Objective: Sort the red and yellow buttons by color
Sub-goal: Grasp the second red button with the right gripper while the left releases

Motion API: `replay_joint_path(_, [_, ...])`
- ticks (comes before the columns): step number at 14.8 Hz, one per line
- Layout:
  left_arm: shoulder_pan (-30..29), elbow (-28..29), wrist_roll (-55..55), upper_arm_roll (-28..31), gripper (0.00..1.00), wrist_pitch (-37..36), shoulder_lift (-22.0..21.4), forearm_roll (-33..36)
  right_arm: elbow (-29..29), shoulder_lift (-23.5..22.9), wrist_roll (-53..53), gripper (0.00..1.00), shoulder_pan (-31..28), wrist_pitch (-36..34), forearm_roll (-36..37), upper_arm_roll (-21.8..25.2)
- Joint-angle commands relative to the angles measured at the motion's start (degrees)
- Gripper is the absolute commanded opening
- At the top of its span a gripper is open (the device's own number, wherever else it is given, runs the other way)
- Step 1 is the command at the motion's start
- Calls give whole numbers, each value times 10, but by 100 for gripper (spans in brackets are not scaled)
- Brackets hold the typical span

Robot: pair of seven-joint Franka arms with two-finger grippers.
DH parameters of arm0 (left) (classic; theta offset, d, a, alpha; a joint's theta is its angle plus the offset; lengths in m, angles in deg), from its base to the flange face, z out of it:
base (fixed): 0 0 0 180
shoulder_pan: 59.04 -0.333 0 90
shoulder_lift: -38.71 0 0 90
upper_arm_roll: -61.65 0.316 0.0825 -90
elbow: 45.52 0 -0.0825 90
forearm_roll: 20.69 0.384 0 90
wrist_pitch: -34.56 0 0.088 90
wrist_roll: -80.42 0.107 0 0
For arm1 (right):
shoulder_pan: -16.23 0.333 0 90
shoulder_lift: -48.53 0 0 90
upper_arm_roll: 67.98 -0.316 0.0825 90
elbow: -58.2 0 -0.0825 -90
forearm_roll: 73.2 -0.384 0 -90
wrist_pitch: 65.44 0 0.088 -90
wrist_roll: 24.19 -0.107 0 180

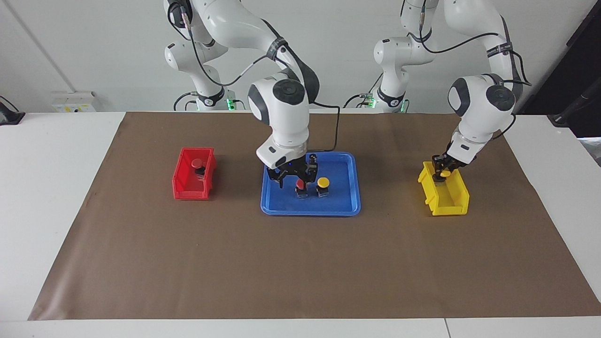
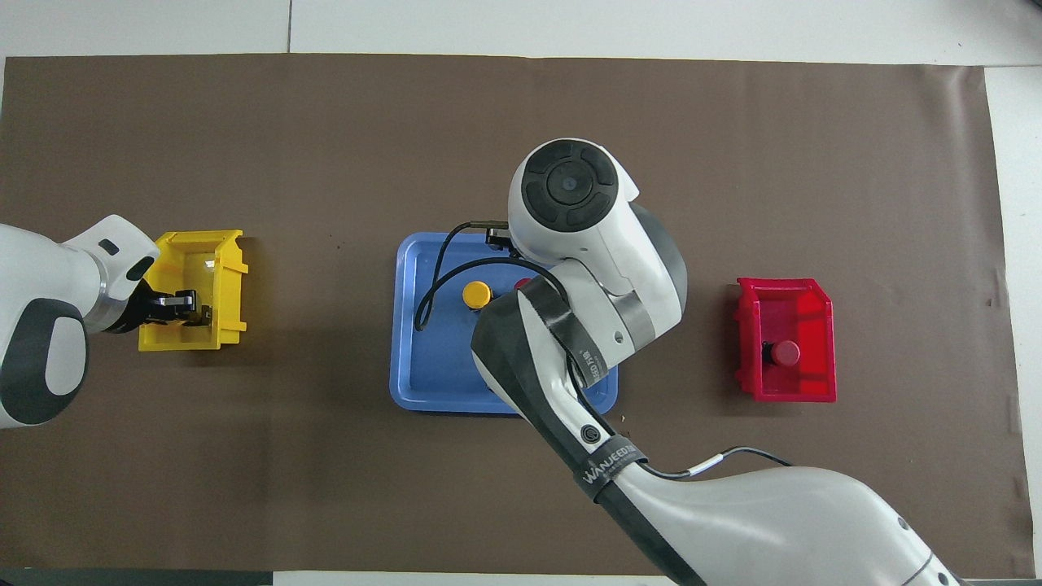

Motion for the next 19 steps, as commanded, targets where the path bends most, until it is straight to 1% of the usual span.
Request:
replay_joint_path(1, [-5, 6, -6, -2, 48, 13, -6, 7, -1, -6, -7, 72, 2, 6, 4, 3])
replay_joint_path(2, [-5, 6, -8, -1, 55, 13, -6, 7, 6, -6, -8, 72, 6, 11, 4, 3])
replay_joint_path(3, [-5, 4, -8, -2, 57, 12, -6, 7, 10, -6, -8, 72, 14, 12, 4, 3])
replay_joint_path(7, [-6, -2, -8, -2, 57, 5, -6, 6, 35, 1, -8, 72, 17, 16, 4, 3])
replay_joint_path(9, [-5, -24, -8, -1, 57, -16, -2, 4, 54, 9, -6, 71, 17, 19, 4, 3])
replay_joint_path(12, [-6, -73, -8, -2, 58, -74, 2, 2, 74, 15, -5, 71, 20, 22, 4, 3])
replay_joint_path(13, [-6, -92, -6, -1, 68, -99, -1, 2, 81, 17, -5, 71, 20, 34, 4, 3])
replay_joint_path(14, [-6, -107, -1, -1, 85, -122, -5, 2, 89, 18, -4, 71, 20, 41, 4, 2])
replay_joint_path(15, [-5, -126, 0, -1, 96, -145, -13, 2, 93, 22, -4, 71, 21, 43, 4, 2])
replay_joint_path(16, [-3, -146, 0, -2, 100, -177, -24, 2, 92, 22, -4, 70, 21, 43, 4, 2])
replay_joint_path(17, [-2, -176, 1, -3, 100, -214, -27, 2, 91, 22, -4, 70, 21, 42, 4, 2])
replay_joint_path(19, [0, -244, 1, -3, 100, -284, -18, -13, 93, 23, -3, 68, 21, 42, 2, 1])
